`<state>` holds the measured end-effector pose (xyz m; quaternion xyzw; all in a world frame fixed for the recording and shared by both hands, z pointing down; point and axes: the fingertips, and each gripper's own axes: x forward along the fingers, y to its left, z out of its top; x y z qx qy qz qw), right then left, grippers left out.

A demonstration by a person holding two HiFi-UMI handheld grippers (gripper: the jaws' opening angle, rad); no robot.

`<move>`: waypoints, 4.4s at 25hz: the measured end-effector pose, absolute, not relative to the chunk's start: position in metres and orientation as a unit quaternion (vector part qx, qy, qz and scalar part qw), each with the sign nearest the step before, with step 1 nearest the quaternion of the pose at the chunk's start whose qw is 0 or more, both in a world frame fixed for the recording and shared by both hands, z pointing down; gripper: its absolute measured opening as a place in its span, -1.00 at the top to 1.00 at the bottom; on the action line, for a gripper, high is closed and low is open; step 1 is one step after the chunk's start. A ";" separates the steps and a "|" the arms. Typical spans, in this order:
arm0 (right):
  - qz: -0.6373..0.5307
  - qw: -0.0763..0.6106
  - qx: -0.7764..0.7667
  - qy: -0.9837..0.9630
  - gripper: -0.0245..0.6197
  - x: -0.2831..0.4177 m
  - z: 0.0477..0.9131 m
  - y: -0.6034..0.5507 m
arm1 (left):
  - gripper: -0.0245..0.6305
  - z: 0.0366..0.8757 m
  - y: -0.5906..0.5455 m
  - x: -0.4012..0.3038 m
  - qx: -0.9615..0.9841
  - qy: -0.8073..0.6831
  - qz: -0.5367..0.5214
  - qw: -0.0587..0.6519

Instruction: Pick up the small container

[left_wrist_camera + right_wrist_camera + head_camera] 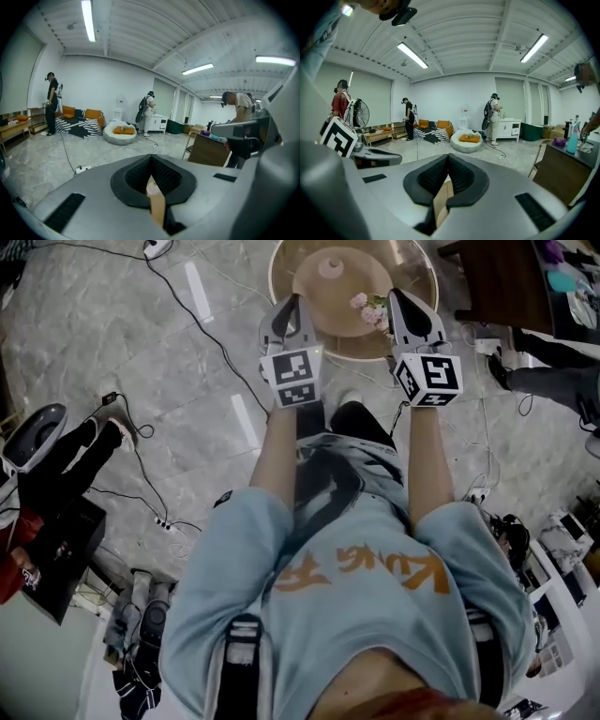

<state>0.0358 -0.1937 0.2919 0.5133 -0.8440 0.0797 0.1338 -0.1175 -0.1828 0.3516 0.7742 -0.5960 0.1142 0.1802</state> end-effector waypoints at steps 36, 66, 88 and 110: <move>0.212 0.122 0.433 -0.868 0.88 0.035 0.581 -0.185 | 0.85 0.596 -0.192 -0.052 0.785 -0.562 0.151 0.213; 0.151 0.178 0.502 -0.833 0.20 -0.004 0.680 -0.347 | 0.85 0.645 -0.227 -0.082 0.788 -0.538 0.164 0.251; 0.133 0.200 0.478 -0.845 0.45 -0.011 0.681 -0.349 | 0.85 0.644 -0.227 -0.093 0.778 -0.551 0.164 0.254; 0.157 0.188 0.382 -0.891 0.45 0.023 0.565 -0.238 | 0.85 0.539 -0.194 -0.078 0.734 -0.639 0.104 0.206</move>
